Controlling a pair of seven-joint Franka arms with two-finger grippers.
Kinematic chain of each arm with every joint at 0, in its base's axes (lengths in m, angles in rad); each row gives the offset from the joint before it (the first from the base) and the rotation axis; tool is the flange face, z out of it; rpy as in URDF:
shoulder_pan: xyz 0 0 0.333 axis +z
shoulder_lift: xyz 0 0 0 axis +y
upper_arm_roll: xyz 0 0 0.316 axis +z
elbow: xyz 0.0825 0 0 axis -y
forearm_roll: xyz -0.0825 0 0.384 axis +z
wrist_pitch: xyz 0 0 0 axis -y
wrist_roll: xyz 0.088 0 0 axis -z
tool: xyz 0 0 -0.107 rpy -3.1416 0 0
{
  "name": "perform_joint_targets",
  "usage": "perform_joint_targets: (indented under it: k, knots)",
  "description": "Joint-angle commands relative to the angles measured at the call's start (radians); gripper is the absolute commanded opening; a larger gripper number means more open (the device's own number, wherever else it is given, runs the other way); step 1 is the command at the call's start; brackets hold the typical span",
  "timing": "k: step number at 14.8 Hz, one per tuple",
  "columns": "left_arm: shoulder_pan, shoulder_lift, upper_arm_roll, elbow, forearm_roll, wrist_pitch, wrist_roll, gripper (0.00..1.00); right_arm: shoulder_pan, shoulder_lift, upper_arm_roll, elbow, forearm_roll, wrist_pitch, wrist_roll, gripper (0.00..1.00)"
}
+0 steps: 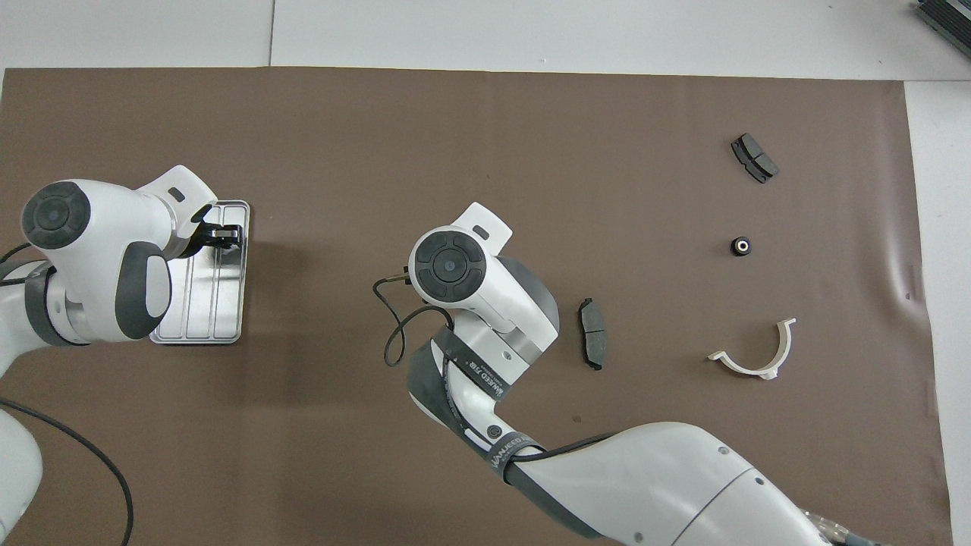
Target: Place bearing gear from tray to pile
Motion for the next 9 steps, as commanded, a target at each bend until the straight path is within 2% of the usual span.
perform_joint_targets:
  k: [1,2,4,7,9]
  knots:
    - [0.021,-0.010,-0.005,0.018,0.009,-0.069,0.065,0.04,-0.101,-0.095,0.014,-0.026,-0.003,-0.086,-0.095,0.00]
    - [0.020,-0.019,-0.005,0.024,0.009,-0.088,0.073,0.00,-0.126,-0.108,0.014,-0.027,-0.003,-0.111,-0.131,0.00]
    - [0.006,-0.061,-0.008,0.032,0.009,-0.127,0.073,0.00,-0.164,-0.134,0.012,-0.050,-0.001,-0.140,-0.180,0.00]
    - [-0.032,-0.101,-0.021,0.092,0.007,-0.216,0.074,0.00,-0.247,-0.178,0.014,-0.137,0.000,-0.137,-0.270,0.00]
    - [-0.064,-0.101,-0.027,0.123,0.007,-0.236,0.074,0.00,-0.286,-0.204,0.014,-0.199,0.000,-0.121,-0.306,0.00]
